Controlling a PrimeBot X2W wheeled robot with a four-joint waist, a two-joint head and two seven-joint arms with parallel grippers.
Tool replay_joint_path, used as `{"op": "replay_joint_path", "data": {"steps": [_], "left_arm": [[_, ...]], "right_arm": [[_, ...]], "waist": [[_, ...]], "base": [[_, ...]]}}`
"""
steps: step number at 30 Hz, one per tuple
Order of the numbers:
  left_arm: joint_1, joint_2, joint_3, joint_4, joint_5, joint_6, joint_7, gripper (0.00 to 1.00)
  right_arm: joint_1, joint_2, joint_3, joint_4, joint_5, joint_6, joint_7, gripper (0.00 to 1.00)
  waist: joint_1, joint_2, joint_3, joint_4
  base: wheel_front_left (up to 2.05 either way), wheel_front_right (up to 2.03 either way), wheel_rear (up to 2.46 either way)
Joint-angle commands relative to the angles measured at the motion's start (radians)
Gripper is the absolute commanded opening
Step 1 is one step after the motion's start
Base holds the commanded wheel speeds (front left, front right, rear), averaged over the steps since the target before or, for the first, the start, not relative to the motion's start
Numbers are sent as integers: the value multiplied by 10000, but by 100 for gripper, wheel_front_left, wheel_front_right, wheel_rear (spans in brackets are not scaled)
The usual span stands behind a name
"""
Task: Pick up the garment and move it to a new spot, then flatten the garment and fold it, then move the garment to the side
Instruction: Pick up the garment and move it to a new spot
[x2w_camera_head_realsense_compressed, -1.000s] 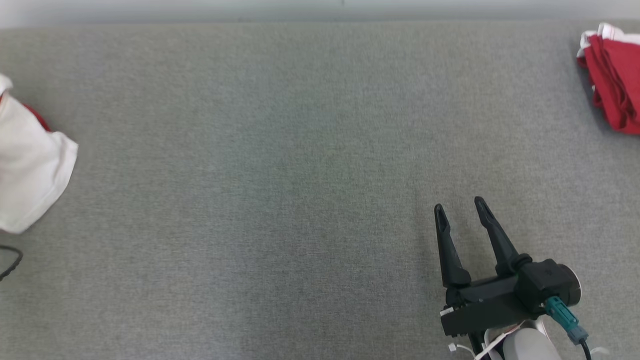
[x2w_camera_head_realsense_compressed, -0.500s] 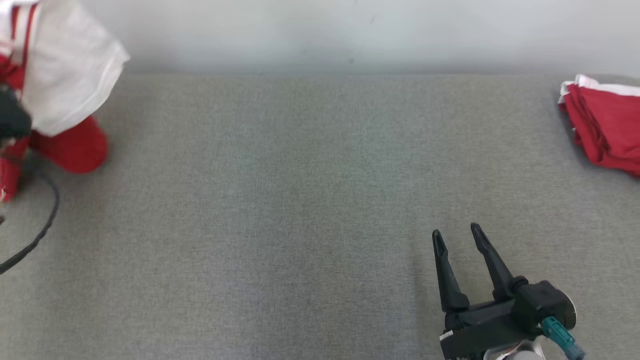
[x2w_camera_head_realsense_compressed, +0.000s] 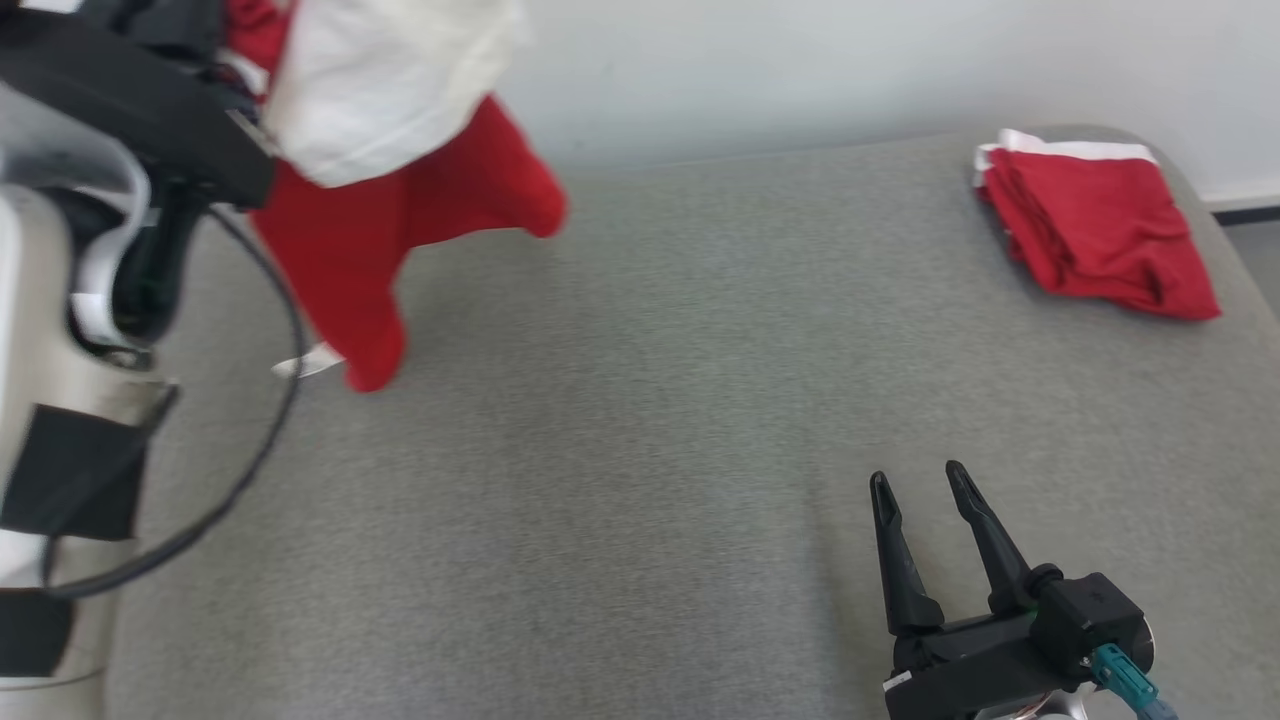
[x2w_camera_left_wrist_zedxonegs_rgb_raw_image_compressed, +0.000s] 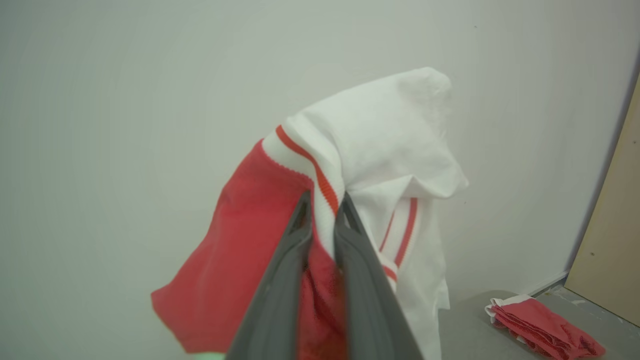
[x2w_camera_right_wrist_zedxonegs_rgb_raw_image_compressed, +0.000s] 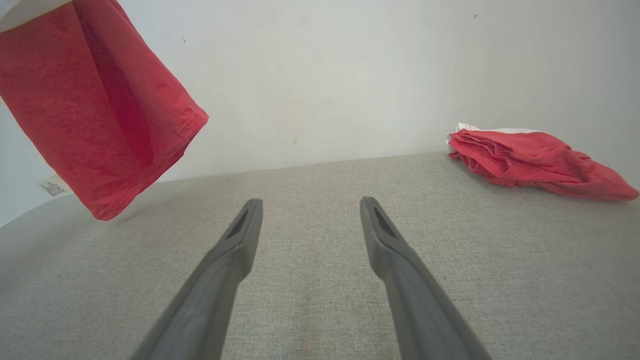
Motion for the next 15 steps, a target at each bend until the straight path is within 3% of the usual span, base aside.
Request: {"op": "replay_joint_path", "data": {"steps": [1, 8, 15], "left_arm": [[-120, -97, -35, -148, -106, 33, 17, 0], [-225, -1080, -744, -1013, -157, 122, 181, 0], [482, -1694, -1280, -1109, -248, 215, 86, 0]], "right_arm": [[54, 16, -8, 12, 6, -29, -6, 100], [51, 17, -106, 15, 95, -29, -8, 100], [88, 14, -90, 8, 207, -29, -6, 100]], "waist": [[1, 1, -7, -466], [1, 1, 83, -827], [1, 1, 164, -836]], "base": [[0, 0, 0], [0, 0, 0], [0, 0, 0]]}}
